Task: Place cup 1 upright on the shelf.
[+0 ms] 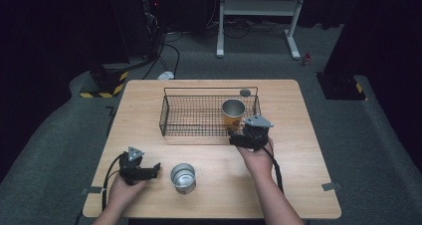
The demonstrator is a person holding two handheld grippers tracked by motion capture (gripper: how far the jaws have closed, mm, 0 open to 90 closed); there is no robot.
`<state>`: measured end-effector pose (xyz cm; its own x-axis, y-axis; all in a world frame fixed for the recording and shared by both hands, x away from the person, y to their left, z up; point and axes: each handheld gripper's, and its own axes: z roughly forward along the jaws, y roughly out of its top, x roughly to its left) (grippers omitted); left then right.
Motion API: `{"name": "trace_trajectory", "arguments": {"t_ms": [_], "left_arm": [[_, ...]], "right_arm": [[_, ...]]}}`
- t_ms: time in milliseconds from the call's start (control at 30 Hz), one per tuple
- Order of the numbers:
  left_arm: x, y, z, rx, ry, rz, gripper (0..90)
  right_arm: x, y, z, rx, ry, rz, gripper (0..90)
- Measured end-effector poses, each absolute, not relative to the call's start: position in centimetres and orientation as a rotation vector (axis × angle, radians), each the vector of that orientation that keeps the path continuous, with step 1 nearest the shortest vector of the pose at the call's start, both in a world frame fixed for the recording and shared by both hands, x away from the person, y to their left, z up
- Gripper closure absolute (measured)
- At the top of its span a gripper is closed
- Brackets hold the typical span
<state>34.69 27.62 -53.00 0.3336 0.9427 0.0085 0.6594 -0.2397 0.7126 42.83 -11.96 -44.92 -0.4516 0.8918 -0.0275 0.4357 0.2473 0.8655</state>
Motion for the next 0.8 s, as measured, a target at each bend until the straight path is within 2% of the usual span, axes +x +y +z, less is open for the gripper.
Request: {"name": "trace_trajectory", "arguments": {"t_ms": [800], "left_arm": [[34.5,27.7,-53.0,1.974,1.421,0.608,4.2]], "right_arm": [[38.0,-15.7,-49.3,1.238,2.042,1.047,10.1]]}}
